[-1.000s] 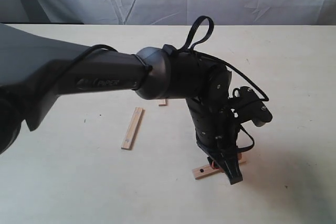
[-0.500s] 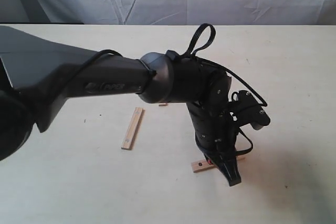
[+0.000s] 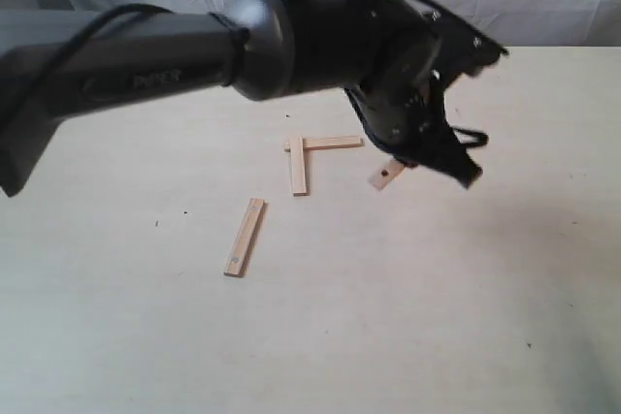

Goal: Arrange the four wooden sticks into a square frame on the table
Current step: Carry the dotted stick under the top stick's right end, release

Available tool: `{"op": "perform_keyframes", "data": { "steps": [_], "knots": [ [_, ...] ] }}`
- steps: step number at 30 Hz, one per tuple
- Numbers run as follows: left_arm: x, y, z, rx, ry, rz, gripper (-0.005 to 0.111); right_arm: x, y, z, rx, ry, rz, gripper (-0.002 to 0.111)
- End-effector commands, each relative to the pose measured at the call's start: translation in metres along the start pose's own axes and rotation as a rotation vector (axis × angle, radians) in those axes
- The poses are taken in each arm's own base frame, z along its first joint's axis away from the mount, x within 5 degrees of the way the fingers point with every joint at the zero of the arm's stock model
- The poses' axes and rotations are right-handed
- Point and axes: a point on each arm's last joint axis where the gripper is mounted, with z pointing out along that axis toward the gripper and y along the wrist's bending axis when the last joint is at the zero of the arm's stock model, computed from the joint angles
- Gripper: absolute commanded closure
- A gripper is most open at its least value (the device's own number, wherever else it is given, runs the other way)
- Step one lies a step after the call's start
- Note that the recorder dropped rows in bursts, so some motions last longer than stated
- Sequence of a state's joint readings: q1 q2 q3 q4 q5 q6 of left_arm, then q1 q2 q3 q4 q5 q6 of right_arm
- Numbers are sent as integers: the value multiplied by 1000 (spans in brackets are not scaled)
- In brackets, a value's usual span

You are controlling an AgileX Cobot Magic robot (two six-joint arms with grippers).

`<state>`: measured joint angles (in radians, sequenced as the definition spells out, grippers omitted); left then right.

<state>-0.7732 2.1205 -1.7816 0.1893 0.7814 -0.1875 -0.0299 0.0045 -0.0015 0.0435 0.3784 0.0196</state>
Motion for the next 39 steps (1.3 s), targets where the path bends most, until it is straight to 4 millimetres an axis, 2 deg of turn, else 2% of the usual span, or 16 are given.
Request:
{"op": "perform_keyframes", "data": {
  "steps": [1, 6, 10, 14, 17, 23, 32, 35, 39],
  "knots": [
    [-18, 42, -10, -28, -103, -270, 106, -1, 0, 0, 0, -19, -6, 108],
    [-22, 82, 0, 54, -178, -641, 107, -1, 0, 0, 0, -19, -6, 108],
    [-17, 93, 19, 68, -163, -826, 107, -1, 0, 0, 0, -15, -6, 108],
    [-1, 94, 49, 29, -67, -963, 107, -1, 0, 0, 0, -15, -6, 108],
    [8, 93, 66, 12, -19, -978, 107, -1, 0, 0, 0, -15, -6, 108],
    [20, 92, 85, -25, 45, -962, 107, -1, 0, 0, 0, -15, -6, 108],
    [21, 92, 92, -16, 25, -958, 106, -1, 0, 0, 0, -20, -6, 108],
    [21, 92, 93, -22, 27, -952, 98, -1, 0, 0, 0, -20, -6, 108],
    [21, 92, 93, -20, 23, -952, 80, -1, 0, 0, 0, -20, -6, 108]
  ]
}}
